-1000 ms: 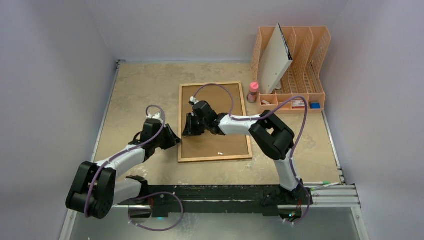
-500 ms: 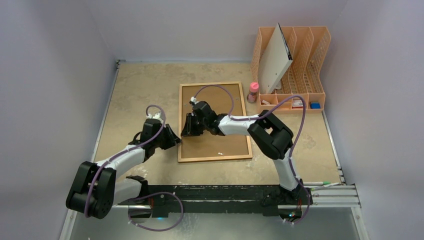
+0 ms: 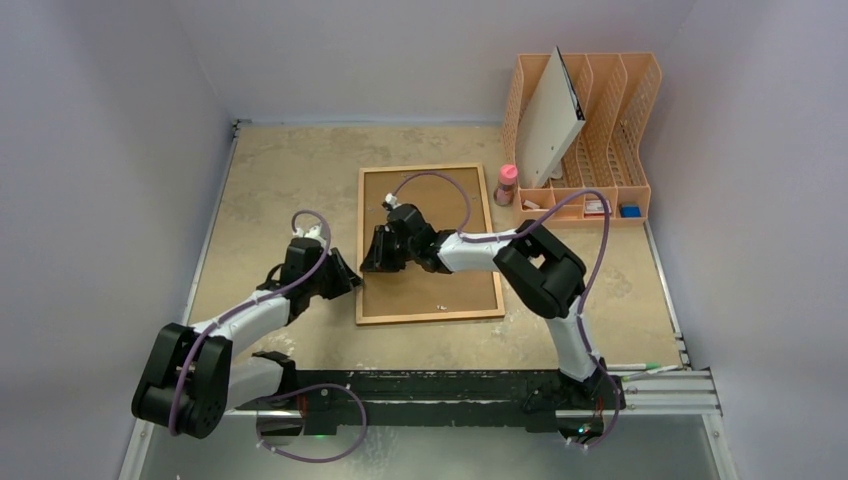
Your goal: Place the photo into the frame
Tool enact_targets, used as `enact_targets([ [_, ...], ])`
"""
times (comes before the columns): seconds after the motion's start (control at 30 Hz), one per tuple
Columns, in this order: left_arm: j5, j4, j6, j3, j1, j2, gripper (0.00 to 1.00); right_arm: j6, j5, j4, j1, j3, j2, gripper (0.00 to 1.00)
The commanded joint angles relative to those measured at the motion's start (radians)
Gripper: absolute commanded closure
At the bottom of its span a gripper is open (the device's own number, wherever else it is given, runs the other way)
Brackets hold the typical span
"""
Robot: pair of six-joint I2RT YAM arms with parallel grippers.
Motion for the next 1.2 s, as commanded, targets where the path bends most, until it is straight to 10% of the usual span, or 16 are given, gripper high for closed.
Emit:
enact_targets([
  [0.0,0.010,0.016,-0.016,-0.015,0.002,-0.017,1.00,0.025,0.019,0.033,0.001,-0.048,-0.062,0.74],
  [0.4,-0.003,0.053,-0.048,0.065,0.003,-0.038,0.87,0.011,0.045,0.038,-0.118,-0.113,-0.204,0.71],
  [1.17,-0.148,0.172,0.003,0.236,0.002,0.272,0.54,-0.062,0.099,0.053,-0.179,0.277,0.132,0.62],
])
